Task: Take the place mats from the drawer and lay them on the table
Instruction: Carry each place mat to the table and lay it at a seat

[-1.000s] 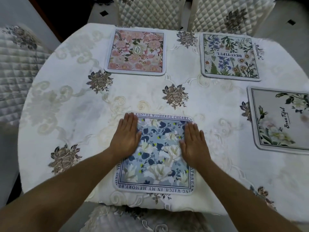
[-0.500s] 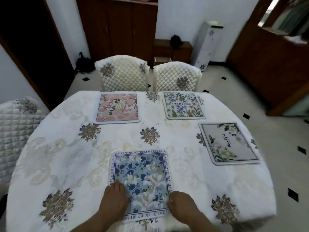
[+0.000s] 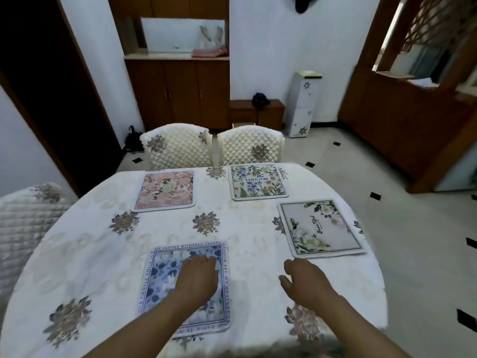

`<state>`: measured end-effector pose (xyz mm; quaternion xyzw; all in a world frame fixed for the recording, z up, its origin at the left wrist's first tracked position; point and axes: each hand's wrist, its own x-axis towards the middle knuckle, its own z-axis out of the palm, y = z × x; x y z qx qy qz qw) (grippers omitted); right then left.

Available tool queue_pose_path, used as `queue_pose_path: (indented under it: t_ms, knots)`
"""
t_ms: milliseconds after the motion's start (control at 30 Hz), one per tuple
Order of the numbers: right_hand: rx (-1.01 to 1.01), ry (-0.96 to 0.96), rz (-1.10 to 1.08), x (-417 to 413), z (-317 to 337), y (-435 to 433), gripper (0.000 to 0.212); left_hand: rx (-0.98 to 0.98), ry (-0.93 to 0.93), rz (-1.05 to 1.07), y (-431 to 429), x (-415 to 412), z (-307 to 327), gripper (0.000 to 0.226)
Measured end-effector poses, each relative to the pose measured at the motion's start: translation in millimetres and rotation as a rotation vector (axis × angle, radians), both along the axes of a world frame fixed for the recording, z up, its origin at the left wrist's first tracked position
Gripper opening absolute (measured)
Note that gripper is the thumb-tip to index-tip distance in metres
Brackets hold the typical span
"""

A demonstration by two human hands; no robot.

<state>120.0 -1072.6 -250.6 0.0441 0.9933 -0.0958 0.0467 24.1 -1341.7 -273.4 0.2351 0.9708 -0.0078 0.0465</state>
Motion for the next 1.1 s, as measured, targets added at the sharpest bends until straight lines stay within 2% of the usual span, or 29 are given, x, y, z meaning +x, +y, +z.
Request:
queue_pose_path:
  t_ms: [267,367,633,800,933,1100]
  knots:
    - [0.004,0.028,0.018,49.6,35.5,135.7,0.028,0.024,0.04,-0.002,146.9,68.9,29.6,0.02]
    - [-0.007,0.041,-0.01,58.0,40.9,170.3,0.027,0.052,0.072,-0.02,184.1,78.0,40.8,0.025]
    - [0.009,0.046,-0.106,62.8,41.6,219.1,0.028,0.068,0.147,-0.135,241.2,52.3,62.1,0.028]
    - [0.033,0.004,-0.22,80.9,46.7,275.6,0.028,0.093,0.14,-0.208,306.5,38.4,58.6,0.028]
    - [-0.017,-0.029,-0.271,86.0,39.9,335.2,0.024,0.105,0.108,-0.217,356.8,38.0,47.1,0.025]
    - [-0.044,-0.039,-0.188,62.1,22.3,430.0,0.019,0.121,0.107,-0.105,425.9,27.0,31.3,0.025]
